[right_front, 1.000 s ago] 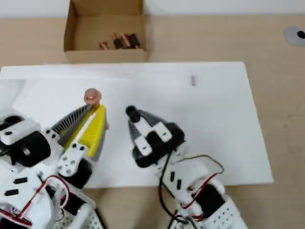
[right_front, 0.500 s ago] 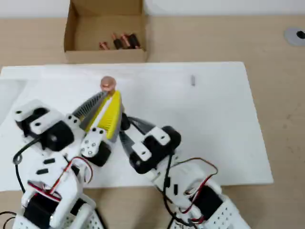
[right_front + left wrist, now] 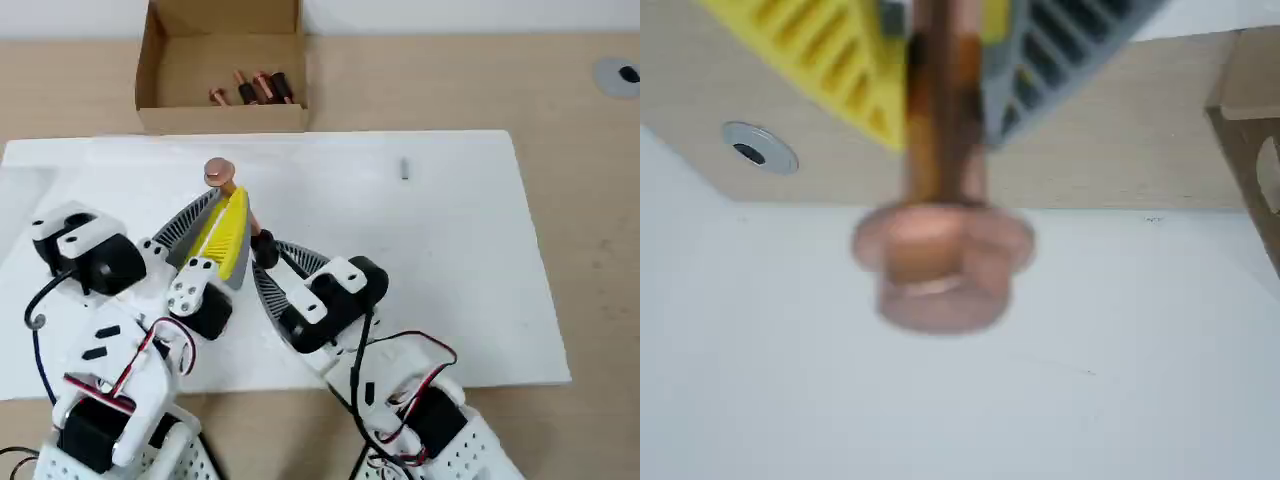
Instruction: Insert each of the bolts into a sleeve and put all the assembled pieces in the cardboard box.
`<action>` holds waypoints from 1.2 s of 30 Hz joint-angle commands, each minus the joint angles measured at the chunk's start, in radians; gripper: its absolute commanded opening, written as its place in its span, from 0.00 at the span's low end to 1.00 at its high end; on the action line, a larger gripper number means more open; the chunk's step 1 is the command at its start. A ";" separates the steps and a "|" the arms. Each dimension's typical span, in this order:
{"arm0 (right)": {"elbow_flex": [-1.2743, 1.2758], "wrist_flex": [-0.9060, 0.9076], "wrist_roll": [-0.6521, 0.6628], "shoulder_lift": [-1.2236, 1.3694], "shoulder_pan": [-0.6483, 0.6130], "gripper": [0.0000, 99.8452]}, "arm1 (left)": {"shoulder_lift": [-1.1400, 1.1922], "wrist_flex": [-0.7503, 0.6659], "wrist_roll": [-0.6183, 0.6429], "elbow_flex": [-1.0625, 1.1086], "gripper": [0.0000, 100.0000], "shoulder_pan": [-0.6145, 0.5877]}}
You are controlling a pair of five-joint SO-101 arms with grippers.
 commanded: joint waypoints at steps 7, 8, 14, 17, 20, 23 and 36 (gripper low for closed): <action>-0.048 -0.023 -0.009 -0.018 0.018 0.01 | -0.007 -0.026 0.011 0.020 0.00 0.015; -0.048 -0.023 -0.009 -0.018 0.018 0.01 | -0.007 -0.029 0.011 0.026 0.00 0.015; -0.044 -0.023 -0.009 -0.018 0.018 0.01 | -0.007 -0.026 0.012 0.038 0.00 0.017; -0.042 -0.023 -0.009 -0.018 0.018 0.01 | -0.007 -0.025 0.058 0.034 0.00 0.017; -0.041 -0.023 -0.009 -0.018 0.018 0.01 | -0.005 -0.025 0.068 0.032 0.00 0.038; -0.041 -0.023 -0.009 -0.018 0.018 0.01 | -0.007 -0.023 0.071 0.029 0.00 0.072; -0.048 0.017 -0.009 -0.024 0.018 0.01 | -0.001 0.077 0.066 -0.043 0.00 0.130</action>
